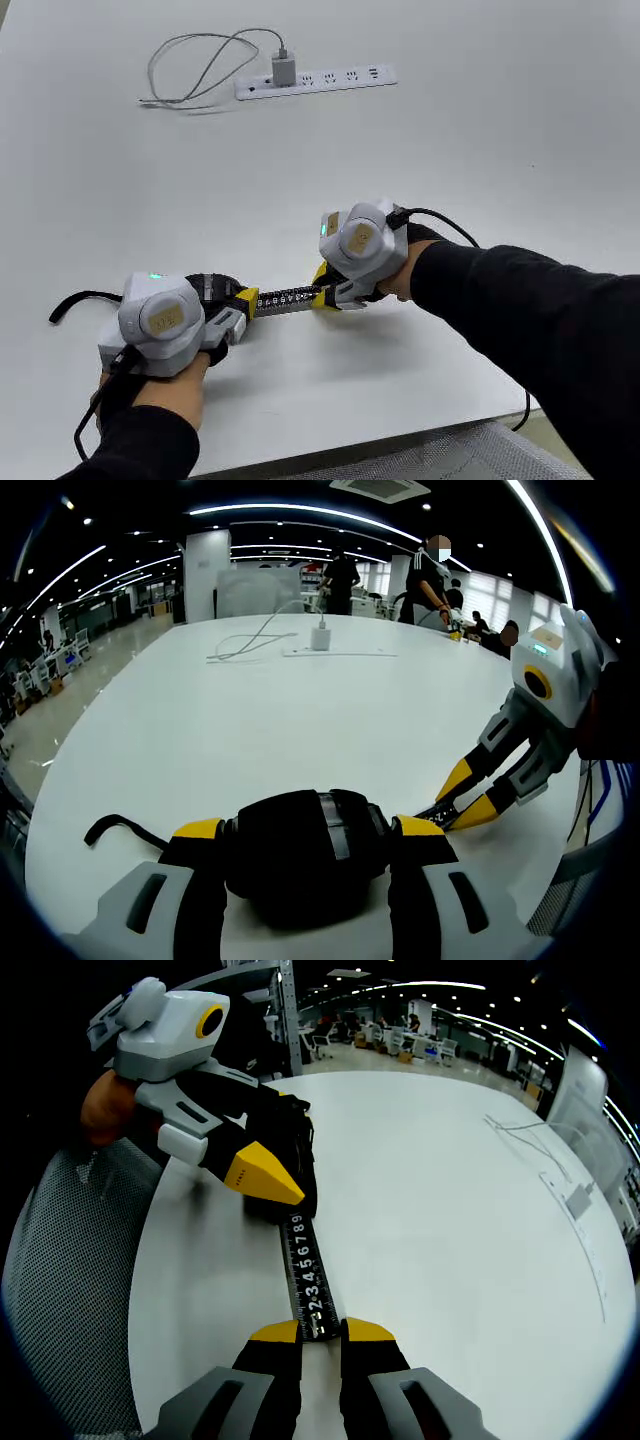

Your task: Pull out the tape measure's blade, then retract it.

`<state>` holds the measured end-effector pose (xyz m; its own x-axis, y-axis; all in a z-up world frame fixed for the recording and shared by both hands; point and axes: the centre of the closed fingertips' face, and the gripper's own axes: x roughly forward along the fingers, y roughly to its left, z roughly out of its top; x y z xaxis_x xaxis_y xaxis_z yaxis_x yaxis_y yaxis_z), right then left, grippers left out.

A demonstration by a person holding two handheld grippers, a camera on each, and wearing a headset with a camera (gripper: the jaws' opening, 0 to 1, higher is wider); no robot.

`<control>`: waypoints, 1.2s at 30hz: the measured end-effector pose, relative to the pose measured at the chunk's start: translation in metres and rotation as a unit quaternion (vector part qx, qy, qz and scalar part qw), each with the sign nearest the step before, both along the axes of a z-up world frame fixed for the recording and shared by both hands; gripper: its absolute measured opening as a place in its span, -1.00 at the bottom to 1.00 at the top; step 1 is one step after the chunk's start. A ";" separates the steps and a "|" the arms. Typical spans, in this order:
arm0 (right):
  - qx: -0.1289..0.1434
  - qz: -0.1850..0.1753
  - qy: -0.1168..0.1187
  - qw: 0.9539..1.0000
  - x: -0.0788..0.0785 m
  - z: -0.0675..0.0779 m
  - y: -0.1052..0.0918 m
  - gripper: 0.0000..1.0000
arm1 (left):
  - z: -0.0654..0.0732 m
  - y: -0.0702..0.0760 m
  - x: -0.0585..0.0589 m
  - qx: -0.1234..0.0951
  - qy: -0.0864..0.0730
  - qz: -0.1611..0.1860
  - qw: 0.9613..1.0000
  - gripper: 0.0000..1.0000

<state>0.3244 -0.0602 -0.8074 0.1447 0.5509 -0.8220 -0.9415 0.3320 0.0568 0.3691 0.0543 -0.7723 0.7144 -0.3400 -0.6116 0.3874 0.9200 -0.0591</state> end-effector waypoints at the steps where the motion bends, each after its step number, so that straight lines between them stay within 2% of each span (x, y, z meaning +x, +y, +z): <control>1: 0.000 -0.001 -0.001 1.000 0.000 0.000 0.000 -0.80 | 0.000 0.000 0.000 0.000 0.001 -0.001 1.000 0.23; 15: 0.005 -0.004 -0.002 1.000 0.000 0.000 0.004 -0.80 | 0.000 0.000 0.000 -0.003 0.005 -0.008 1.000 0.21; 36: 0.009 0.016 -0.006 1.000 0.003 -0.001 0.015 -0.81 | 0.000 0.000 0.001 -0.007 0.003 -0.007 1.000 0.19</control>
<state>0.3272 -0.0451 -0.8082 0.1354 0.5700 -0.8104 -0.9525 0.3001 0.0520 0.3696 0.0543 -0.7722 0.7054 -0.3584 -0.6115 0.3993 0.9138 -0.0749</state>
